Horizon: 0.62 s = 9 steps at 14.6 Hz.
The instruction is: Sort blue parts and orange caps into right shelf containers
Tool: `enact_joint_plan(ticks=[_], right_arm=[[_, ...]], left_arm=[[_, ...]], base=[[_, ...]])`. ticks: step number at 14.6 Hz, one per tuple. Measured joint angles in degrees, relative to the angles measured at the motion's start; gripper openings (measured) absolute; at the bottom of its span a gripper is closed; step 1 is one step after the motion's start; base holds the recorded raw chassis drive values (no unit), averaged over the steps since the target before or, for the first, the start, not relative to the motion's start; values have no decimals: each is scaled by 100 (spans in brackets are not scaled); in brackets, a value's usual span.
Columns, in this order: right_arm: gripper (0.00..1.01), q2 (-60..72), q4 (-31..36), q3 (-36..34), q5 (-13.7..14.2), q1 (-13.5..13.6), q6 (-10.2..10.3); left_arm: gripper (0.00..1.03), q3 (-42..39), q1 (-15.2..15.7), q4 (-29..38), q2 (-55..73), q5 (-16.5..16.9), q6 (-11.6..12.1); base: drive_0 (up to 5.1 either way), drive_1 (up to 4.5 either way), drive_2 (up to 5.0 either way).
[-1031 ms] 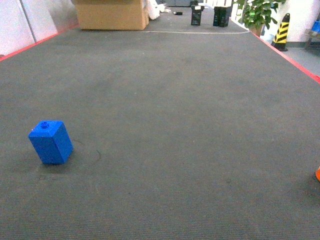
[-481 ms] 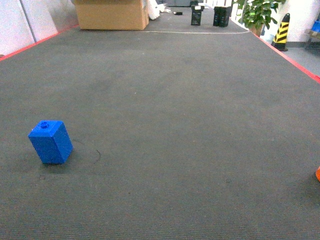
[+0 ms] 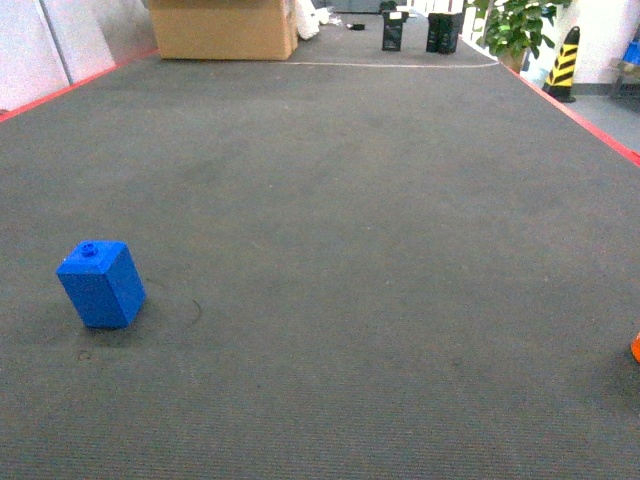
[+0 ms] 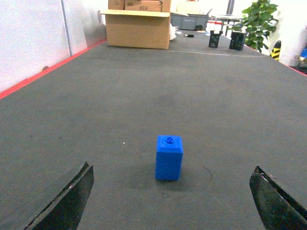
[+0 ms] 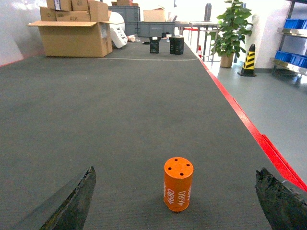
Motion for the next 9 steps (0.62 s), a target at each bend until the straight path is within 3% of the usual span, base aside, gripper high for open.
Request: enact_joint_plan(ticks=[9], right_arm=[[98, 0, 0, 0, 0, 0, 0]], left_arm=[[98, 0, 0, 0, 0, 0, 0]], base=[[0, 0, 0]])
